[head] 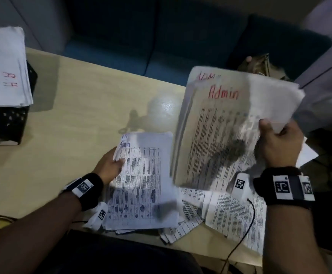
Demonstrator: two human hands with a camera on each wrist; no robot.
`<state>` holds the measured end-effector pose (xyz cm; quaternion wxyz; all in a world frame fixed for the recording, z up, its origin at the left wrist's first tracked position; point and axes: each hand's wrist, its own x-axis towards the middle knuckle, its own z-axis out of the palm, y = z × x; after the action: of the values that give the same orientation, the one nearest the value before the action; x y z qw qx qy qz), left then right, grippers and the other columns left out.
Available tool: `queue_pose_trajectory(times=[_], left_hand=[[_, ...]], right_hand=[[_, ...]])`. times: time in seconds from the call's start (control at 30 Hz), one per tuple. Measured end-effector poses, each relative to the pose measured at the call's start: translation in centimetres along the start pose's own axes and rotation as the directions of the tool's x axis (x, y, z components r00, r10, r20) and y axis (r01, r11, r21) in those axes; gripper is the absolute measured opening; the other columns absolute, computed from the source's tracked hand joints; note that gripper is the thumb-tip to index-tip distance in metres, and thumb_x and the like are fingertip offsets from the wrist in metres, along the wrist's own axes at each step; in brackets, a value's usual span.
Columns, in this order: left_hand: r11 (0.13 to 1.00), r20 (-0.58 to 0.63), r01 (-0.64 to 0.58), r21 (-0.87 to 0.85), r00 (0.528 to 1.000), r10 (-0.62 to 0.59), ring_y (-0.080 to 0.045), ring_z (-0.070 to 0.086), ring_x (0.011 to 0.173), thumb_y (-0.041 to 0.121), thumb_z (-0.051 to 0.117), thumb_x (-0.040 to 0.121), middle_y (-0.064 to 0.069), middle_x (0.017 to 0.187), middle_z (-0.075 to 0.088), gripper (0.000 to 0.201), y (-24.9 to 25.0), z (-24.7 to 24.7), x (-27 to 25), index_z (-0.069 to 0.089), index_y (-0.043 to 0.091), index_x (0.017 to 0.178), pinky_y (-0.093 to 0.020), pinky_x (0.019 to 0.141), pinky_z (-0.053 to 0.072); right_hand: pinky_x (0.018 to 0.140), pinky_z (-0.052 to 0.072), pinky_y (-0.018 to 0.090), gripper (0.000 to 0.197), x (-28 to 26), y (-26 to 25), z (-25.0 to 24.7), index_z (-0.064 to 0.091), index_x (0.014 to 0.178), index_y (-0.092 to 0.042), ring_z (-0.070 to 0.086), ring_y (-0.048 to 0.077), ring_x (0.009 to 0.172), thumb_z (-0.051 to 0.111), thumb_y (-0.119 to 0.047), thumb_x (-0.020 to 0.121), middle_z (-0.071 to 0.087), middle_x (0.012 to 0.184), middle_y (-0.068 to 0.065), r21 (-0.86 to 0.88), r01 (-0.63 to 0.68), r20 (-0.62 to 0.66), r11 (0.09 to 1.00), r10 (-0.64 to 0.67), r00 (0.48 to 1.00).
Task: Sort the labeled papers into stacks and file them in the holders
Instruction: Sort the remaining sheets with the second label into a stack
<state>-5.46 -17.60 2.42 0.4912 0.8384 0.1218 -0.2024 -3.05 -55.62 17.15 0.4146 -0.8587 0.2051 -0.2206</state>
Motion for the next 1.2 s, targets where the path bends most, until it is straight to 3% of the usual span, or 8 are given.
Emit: queue_pose_trajectory(times=[0.17,0.3,0.43,0.73,0.83,0.93,1.03,1.2], left_hand=[[0.977,0.05,0.081,-0.195,0.996,-0.072,-0.012,0.047,0.061,0.014,0.053,0.097,-0.02,0.087,0.062,0.036,0.5,1.2,-0.2,0.048,0.012,0.133,-0.03,0.056,0.045],[0.934,0.032,0.034,-0.355,0.999,-0.024,-0.014,0.058,0.112,0.035,0.046,0.1,-0.008,0.129,0.06,0.042,1.7,1.7,-0.8,0.051,0.011,0.134,-0.032,0.099,0.042],[0.959,0.07,-0.017,-0.284,0.997,0.039,-0.002,0.057,0.114,0.057,0.061,0.083,0.012,0.128,0.059,0.062,1.9,1.9,-1.1,0.047,0.026,0.136,-0.02,0.093,0.047],[0.906,0.103,-0.103,-0.412,0.982,0.158,-0.009,0.056,0.117,-0.002,0.058,0.076,0.014,0.124,0.056,0.074,2.0,1.8,-1.1,0.041,0.047,0.129,-0.021,0.084,0.049],[0.927,0.104,-0.217,-0.307,0.96,0.26,0.015,0.042,0.118,-0.014,0.052,0.082,0.017,0.139,0.042,0.086,3.2,1.1,-0.2,0.031,0.048,0.138,-0.018,0.084,0.049],[0.952,0.069,-0.249,-0.178,0.962,0.265,0.0,0.042,0.13,-0.014,0.05,0.082,0.014,0.139,0.048,0.055,3.8,0.7,0.7,0.059,0.032,0.111,-0.015,0.1,0.035],[0.937,0.042,-0.269,-0.221,0.958,0.285,-0.003,0.05,0.124,-0.017,0.053,0.081,0.013,0.127,0.06,0.038,2.9,0.6,0.9,0.06,0.02,0.087,-0.033,0.108,0.04],[0.92,0.015,-0.155,-0.361,0.985,0.172,-0.006,0.055,0.118,0.001,0.068,0.085,0.021,0.132,0.054,0.069,1.2,1.5,-0.5,0.039,0.041,0.134,-0.034,0.097,0.05]], right_hand=[[0.061,0.034,0.021,0.026,-4.4,2.3,6.4,0.062,0.076,-0.008,0.052,0.012,0.06,0.064,-0.03,0.089,0.057,0.063,0.003,-0.105,-0.145,0.31,0.984,0.171,0.935],[0.068,0.042,0.022,0.027,-9.2,5.6,11.6,0.06,0.105,-0.005,0.064,0.023,0.087,0.06,-0.028,0.092,0.064,0.089,0.005,-0.13,-0.309,0.452,0.942,0.334,0.827],[0.067,0.045,0.025,0.029,-12.4,6.1,14.4,0.053,0.113,-0.004,0.06,0.025,0.087,0.051,-0.028,0.097,0.058,0.094,0.005,-0.204,-0.321,0.554,0.925,0.38,0.741],[0.099,0.044,0.057,0.062,-11.2,4.5,15.5,0.018,0.138,-0.051,0.04,0.033,0.132,0.056,-0.044,0.089,0.025,0.154,0.01,0.069,-0.321,0.549,0.945,0.233,0.803],[0.091,0.053,0.044,0.052,-11.1,3.6,16.0,0.03,0.139,-0.042,0.051,0.022,0.12,0.053,-0.026,0.095,0.037,0.146,0.005,0.056,-0.183,0.613,0.982,0.111,0.782],[0.066,0.053,0.016,0.038,-11.1,3.4,16.3,0.045,0.131,-0.023,0.055,0.001,0.085,0.052,-0.014,0.094,0.049,0.124,0.0,0.036,-0.12,0.612,0.992,0.074,0.787],[0.075,0.05,0.027,0.026,-10.9,4.1,16.7,0.05,0.121,-0.019,0.06,0.017,0.095,0.053,-0.02,0.095,0.059,0.115,0.001,-0.027,-0.125,0.571,0.992,0.118,0.813],[0.066,0.046,0.017,0.014,-10.2,5.1,16.4,0.058,0.107,-0.014,0.059,0.018,0.089,0.055,-0.018,0.094,0.063,0.097,0.0,0.082,-0.334,0.423,0.939,0.27,0.865]])
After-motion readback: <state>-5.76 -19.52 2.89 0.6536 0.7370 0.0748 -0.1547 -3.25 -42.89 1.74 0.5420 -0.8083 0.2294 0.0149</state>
